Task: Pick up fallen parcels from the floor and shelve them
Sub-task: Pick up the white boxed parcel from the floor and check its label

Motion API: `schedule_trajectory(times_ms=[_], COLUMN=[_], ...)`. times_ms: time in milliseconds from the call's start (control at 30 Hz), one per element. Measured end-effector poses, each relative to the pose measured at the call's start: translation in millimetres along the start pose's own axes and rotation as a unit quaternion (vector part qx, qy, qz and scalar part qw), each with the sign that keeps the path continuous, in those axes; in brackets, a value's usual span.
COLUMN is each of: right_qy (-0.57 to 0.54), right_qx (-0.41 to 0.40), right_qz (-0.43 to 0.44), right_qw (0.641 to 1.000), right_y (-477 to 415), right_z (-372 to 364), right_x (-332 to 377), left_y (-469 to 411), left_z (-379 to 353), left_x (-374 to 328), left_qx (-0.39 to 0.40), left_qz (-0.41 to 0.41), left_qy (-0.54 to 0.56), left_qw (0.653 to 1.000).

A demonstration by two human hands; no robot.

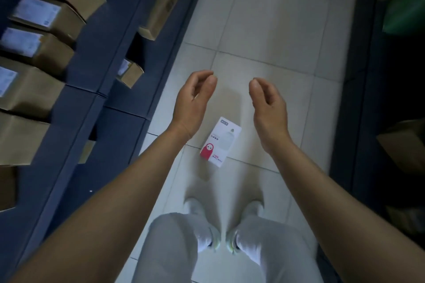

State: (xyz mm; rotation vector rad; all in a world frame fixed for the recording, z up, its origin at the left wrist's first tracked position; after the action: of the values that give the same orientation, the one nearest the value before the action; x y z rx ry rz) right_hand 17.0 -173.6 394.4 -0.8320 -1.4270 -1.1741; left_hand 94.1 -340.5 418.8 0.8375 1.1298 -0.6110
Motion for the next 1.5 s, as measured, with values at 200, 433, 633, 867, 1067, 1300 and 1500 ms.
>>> schedule_trajectory(times_ms=[200,433,633,867,1067,1300,1500], right_qy=[0.044,0.075,0.056,-0.007,-0.005,-0.005,-0.009], right_qx=[-0.027,-0.026,-0.015,0.047,0.016,-0.003,-0.013], right_qz=[-0.052,-0.159,-0.226,-0.288,-0.234,-0.149,-0.085], right_qw=[0.997,0.984,0.972,0.957,0.972,0.989,0.996], right_y=[-18,-28,-42,-38,-68,-83,-66], right_z=[11,-2,-20,-40,-36,-17,-11], right_x=[-182,-374,-471,-508,-443,-279,-105], left_y=[-38,-73,-96,-94,-107,-99,-66], left_z=[-35,-64,-78,-103,-101,-92,-59], left_x=[190,377,469,488,428,266,99], left_qx=[0.022,0.043,0.067,0.132,0.069,0.059,0.038], left_qz=[0.065,0.145,0.21,0.228,0.171,0.119,0.083], left_qy=[-0.045,-0.135,-0.178,-0.14,-0.111,-0.056,-0.045], left_qw=[0.997,0.979,0.959,0.955,0.977,0.99,0.995])
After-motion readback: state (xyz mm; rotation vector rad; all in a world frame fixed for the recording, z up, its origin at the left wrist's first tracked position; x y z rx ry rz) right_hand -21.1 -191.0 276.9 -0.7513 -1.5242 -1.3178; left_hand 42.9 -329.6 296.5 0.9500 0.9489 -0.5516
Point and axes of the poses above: each hand's wrist, its own y-axis away from the middle knuckle, its own z-axis out of the back of the hand, x = y × z, the point moved 10 cm from there along -y, towards the middle knuckle, and after that the axes turned 6 degrees about z, right-handed, at the moved point
